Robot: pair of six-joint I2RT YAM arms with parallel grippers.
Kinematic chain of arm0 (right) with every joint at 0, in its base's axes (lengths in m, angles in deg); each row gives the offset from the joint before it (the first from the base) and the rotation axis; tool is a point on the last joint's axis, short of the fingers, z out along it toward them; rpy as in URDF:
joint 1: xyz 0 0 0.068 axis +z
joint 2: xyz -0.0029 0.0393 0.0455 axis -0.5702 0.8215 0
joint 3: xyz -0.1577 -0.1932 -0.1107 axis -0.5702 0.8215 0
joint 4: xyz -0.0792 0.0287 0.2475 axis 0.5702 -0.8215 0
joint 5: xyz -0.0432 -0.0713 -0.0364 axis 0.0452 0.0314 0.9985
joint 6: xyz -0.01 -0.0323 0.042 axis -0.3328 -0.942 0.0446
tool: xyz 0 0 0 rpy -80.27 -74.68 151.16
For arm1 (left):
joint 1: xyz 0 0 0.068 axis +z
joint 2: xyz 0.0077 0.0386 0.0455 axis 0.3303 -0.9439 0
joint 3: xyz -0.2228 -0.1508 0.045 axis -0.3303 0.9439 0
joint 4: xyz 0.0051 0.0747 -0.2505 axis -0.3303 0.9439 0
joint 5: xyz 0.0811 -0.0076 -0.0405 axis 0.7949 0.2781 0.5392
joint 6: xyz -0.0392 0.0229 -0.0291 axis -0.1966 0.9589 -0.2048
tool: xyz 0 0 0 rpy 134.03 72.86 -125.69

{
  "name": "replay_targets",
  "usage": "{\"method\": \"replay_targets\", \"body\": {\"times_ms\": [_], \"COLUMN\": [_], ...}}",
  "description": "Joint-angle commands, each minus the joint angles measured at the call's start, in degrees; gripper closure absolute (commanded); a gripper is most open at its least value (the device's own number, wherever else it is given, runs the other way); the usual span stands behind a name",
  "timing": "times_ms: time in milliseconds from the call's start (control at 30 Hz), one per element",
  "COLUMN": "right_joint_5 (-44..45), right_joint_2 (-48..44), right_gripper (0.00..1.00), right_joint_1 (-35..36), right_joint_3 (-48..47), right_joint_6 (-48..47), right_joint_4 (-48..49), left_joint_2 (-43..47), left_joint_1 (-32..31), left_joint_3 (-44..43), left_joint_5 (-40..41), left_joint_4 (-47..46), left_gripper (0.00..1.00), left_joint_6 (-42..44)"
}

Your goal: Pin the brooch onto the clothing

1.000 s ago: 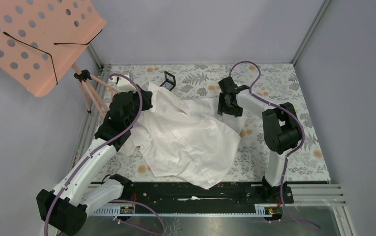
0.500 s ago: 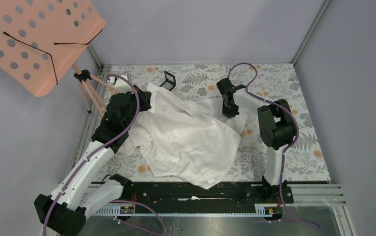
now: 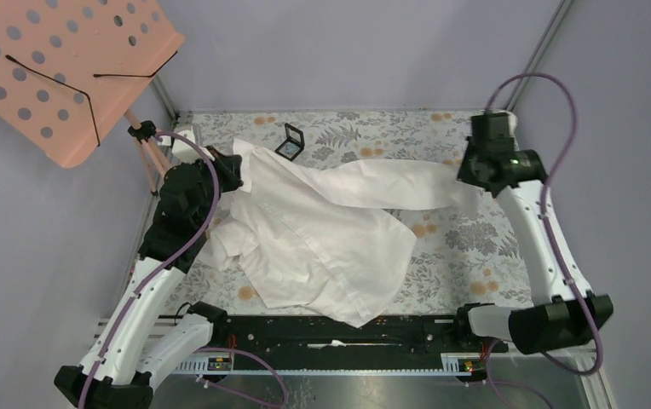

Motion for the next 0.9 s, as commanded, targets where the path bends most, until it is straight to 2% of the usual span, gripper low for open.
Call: {"method": "replay_targets", "body": {"times_ms": [0, 33, 67, 133, 200, 267, 333, 433, 567, 700, 867], "right_joint_5": [-0.8, -1.1, -1.5, -1.7, -5.2, -10.1, -14.1, -23.2, -31.6, -30.1, -24.1], "right_joint_2": [-4.1, -4.2, -3.8, -1.2, 2.2, 2.8, -1.0, -6.9, -12.5, -14.6, -9.5], "right_gripper": [0.88, 0.83, 0.65, 0.38, 0.24, 0.2, 0.14, 0.1, 0.1, 0.1, 0.11], "right_joint_1": [-9.0, -11.9, -14.6, -16.8, -16.8, -15.5, -11.3, -2.6, 8.5, 20.1, 29.7], "right_joint_3": [4.0, 5.1, 6.4, 7.2, 6.1, 7.2, 11.7, 21.2, 30.0, 34.8, 38.3], "right_joint_6": [-2.8, -2.4, -1.8, -0.8, -0.4, 0.4, -0.8, -5.1, -9.1, -9.9, -9.3], "right_joint_4": [-5.4, -4.2, -2.7, -0.5, -0.9, 1.2, 7.5, 18.4, 31.3, 39.6, 45.2], "left_joint_2": [3.1, 3.3, 3.5, 3.2, 1.7, 0.1, -0.7, -1.6, -3.2, -4.0, -5.2], "left_joint_1": [1.9, 2.2, 2.5, 2.7, 2.7, 2.7, 2.7, 2.7, 2.7, 2.7, 2.7], "left_joint_3": [-2.9, -2.8, -2.5, -2.1, -2.4, -2.8, -2.2, -1.1, -2.2, -2.9, -3.5], "left_joint_5": [-0.4, -0.7, -1.6, -5.7, -12.1, -17.7, -20.4, -21.9, -22.3, -21.0, -20.0], "left_joint_4": [-0.1, -0.1, -0.4, -1.2, -1.7, -1.5, -2.1, -2.8, -1.2, -0.8, 0.0], "left_gripper": [1.0, 1.0, 1.0, 1.0, 1.0, 1.0, 1.0, 1.0, 1.0, 1.0, 1.0], "left_joint_6": [1.3, 1.4, 1.5, 2.3, 3.4, 3.4, 2.6, 2.0, 2.0, 0.8, -1.8]}}
